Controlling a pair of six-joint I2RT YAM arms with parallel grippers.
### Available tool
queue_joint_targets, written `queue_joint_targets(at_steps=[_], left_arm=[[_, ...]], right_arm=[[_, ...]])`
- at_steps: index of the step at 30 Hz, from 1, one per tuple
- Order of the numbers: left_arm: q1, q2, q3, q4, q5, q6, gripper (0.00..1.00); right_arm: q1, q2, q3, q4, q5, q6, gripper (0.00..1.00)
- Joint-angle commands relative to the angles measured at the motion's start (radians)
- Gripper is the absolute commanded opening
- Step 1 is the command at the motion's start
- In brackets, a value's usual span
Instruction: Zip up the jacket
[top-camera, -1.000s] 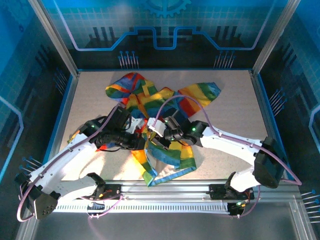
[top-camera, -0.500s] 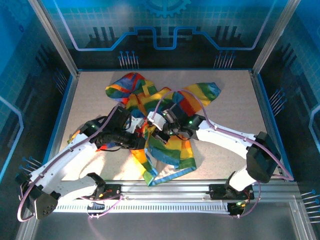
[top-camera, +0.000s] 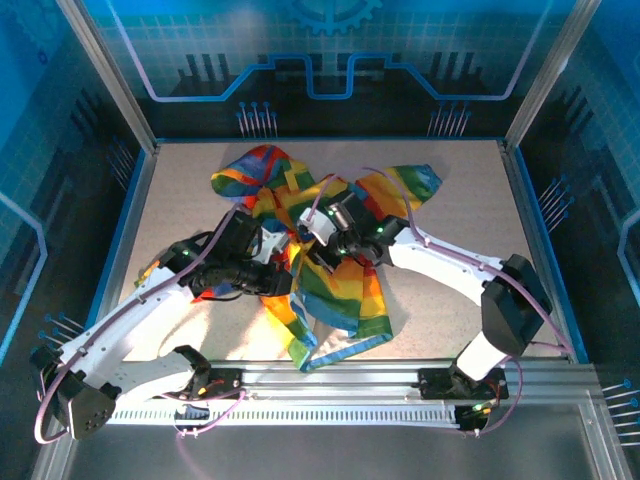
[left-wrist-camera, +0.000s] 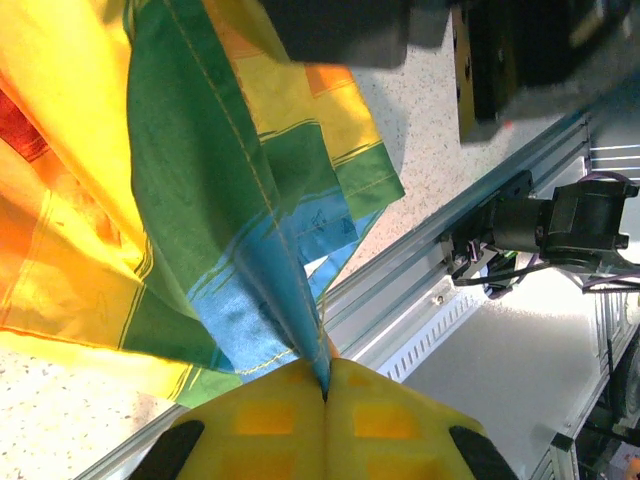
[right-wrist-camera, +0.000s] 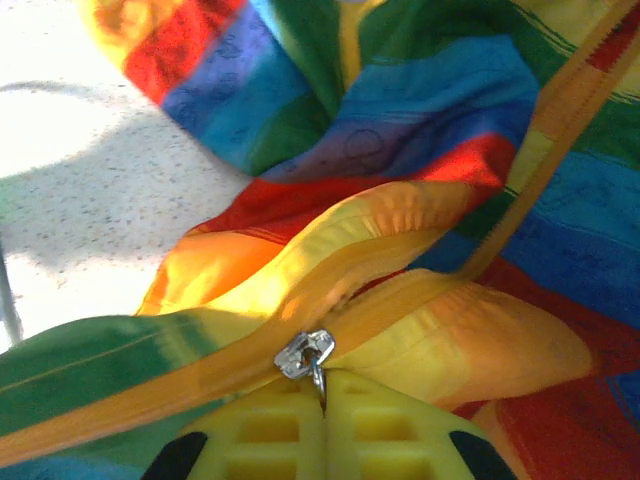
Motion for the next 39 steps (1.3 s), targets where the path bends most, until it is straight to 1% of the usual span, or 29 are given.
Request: queue_joint_targets(at_steps=[1, 10, 16, 24, 31, 35, 39], left_arm=[[-0.006, -0.028, 0.017, -0.076, 0.082, 0.005, 0.0], [-0.001, -0.021, 0.04, -0.104, 0.082, 0.025, 0.0], [0.017, -0.004, 0.056, -0.121, 0.088, 0.053, 0.0], [0.073, 0.046, 0.1, -0.149, 0.122, 0.116, 0.0], [0.125, 0.105, 0.179, -0.203, 0.137, 0.19, 0.0], [0.164, 0.117, 0.217, -0.247, 0.142, 0.231, 0.0], [0.2, 0.114, 0.24, -0.278, 0.156, 0.255, 0.0]], right_arm=[[-0.062, 0.034, 0.047, -0.011, 0.107, 0.025, 0.0], [-0.124, 0.11, 0.127, -0.002, 0.119, 0.043, 0.0], [-0.16, 0.162, 0.201, -0.013, 0.135, 0.031, 0.0], [-0.222, 0.182, 0.262, -0.038, 0.16, 0.021, 0.0], [-0.283, 0.177, 0.308, -0.078, 0.188, 0.01, 0.0], [-0.298, 0.175, 0.332, -0.097, 0.202, -0.01, 0.0], [-0.291, 0.191, 0.352, -0.108, 0.168, -0.014, 0.0]])
